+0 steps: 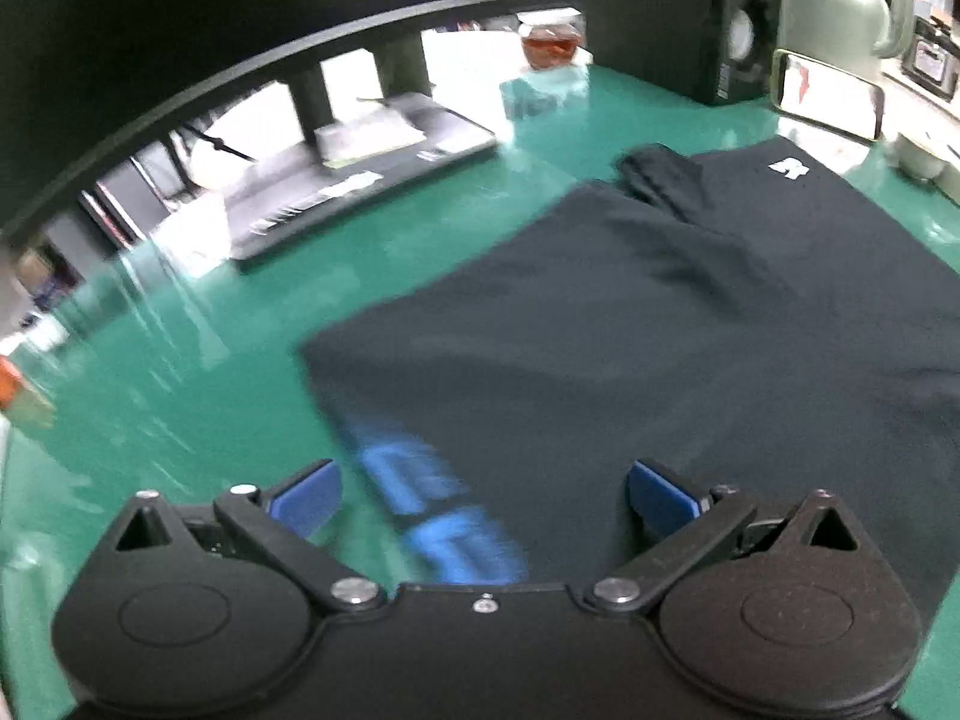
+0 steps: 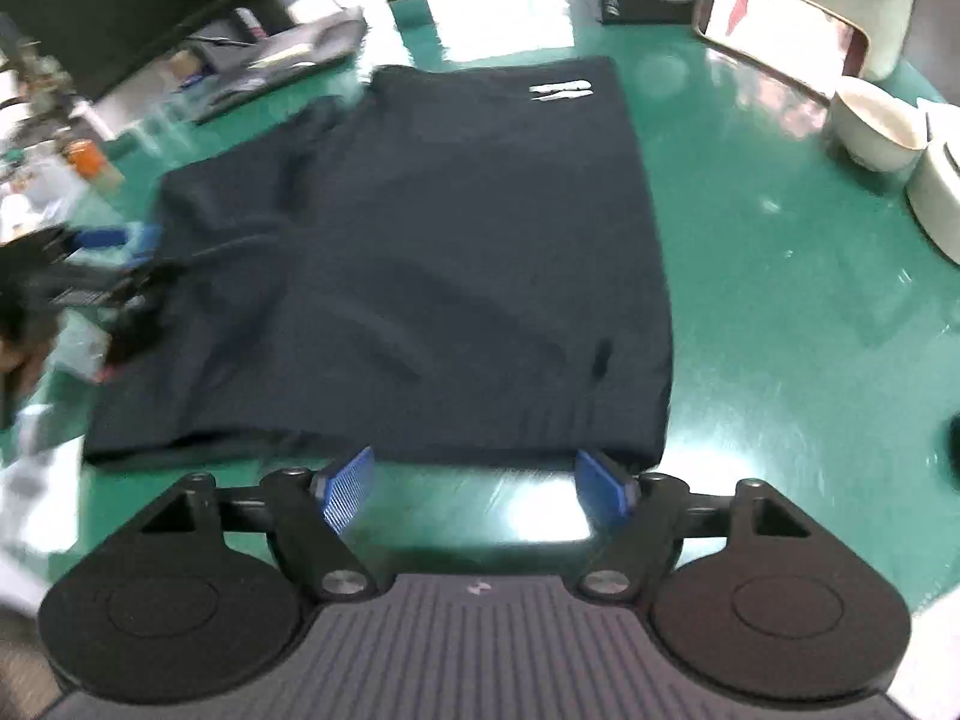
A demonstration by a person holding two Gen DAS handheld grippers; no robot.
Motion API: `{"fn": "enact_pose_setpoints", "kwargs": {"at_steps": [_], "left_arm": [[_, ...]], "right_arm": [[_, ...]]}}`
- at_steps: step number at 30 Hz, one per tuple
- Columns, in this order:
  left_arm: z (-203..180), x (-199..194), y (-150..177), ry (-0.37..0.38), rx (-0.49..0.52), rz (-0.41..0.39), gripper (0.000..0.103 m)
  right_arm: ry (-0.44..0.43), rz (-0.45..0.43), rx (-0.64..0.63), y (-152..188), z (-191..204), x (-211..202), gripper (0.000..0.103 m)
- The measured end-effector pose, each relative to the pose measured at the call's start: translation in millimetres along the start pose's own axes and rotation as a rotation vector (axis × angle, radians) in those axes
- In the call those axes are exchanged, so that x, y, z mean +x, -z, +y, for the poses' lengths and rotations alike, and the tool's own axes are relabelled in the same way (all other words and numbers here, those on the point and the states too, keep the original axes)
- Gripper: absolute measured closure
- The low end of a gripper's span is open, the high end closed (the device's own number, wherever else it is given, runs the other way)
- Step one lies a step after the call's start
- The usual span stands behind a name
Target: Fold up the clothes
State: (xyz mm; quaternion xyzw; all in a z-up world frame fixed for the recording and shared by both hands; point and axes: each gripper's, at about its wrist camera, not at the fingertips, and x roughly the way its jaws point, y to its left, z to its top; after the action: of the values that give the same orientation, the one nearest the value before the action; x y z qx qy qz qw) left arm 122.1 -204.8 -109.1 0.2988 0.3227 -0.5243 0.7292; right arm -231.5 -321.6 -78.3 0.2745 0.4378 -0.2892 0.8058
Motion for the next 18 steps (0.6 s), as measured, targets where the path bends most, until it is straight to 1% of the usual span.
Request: {"fn": "enact_pose_setpoints", "kwargs": {"at_steps": [1, 2, 3, 4, 5, 6, 8, 9, 12, 13, 15, 16, 18], "left_arm": [[9.7, -0.5, -4.1, 0.025, -0.058, 0.005, 0.0], [10.8, 0.3, -5.6, 0.027, -0.065, 0.005, 0.0], [11.5, 1.7, -10.6, 0.026, -0.09, 0.003, 0.0], [7.0, 5.1, -19.0, 0.002, -0.093, -0.006, 0.0], [2.7, 8.3, -27.1, -0.021, -0.096, -0.015, 0.0], [1.9, 8.7, -28.7, -0.028, -0.097, -0.017, 0.0], [-2.9, 18.3, -39.4, -0.082, -0.125, -0.016, 0.0], [-2.9, 27.7, -46.3, -0.097, -0.158, -0.01, 0.0], [-3.4, 37.7, -54.2, -0.147, -0.168, -0.014, 0.0], [-3.9, 39.6, -55.6, -0.164, -0.167, -0.016, 0.0], [-4.2, 48.4, -56.9, -0.204, -0.17, 0.018, 0.0], [-1.9, 50.2, -56.6, -0.203, -0.191, 0.019, 0.0], [2.8, 53.7, -56.2, -0.202, -0.233, 0.023, 0.0]], "right_arm": [[0.025, -0.05, 0.013, -7.1, -3.0, -2.8, 0.03], [0.049, -0.099, 0.026, -14.2, -6.0, -5.5, 0.035], [0.074, -0.149, 0.039, -21.2, -8.9, -8.3, 0.042], [0.094, -0.184, 0.048, -31.5, -12.3, -6.2, 0.062], [0.106, -0.194, 0.051, -47.1, -16.4, 4.3, 0.073], [0.12, -0.205, 0.043, -62.6, -20.2, 15.9, 0.074], [0.139, -0.229, -0.016, -93.5, -19.8, 45.8, 0.077], [0.14, -0.24, -0.045, -108.5, -17.5, 61.1, 0.077], [0.118, -0.272, -0.108, -141.4, -6.9, 98.3, 0.077], [0.091, -0.267, -0.122, -149.9, -3.0, 109.0, 0.077], [0.045, -0.236, -0.161, -162.7, 4.0, 129.6, 0.077], [0.044, -0.217, -0.186, -167.2, 6.7, 139.2, 0.077], [0.049, -0.22, -0.23, -174.3, 11.6, 153.5, 0.076]]}}
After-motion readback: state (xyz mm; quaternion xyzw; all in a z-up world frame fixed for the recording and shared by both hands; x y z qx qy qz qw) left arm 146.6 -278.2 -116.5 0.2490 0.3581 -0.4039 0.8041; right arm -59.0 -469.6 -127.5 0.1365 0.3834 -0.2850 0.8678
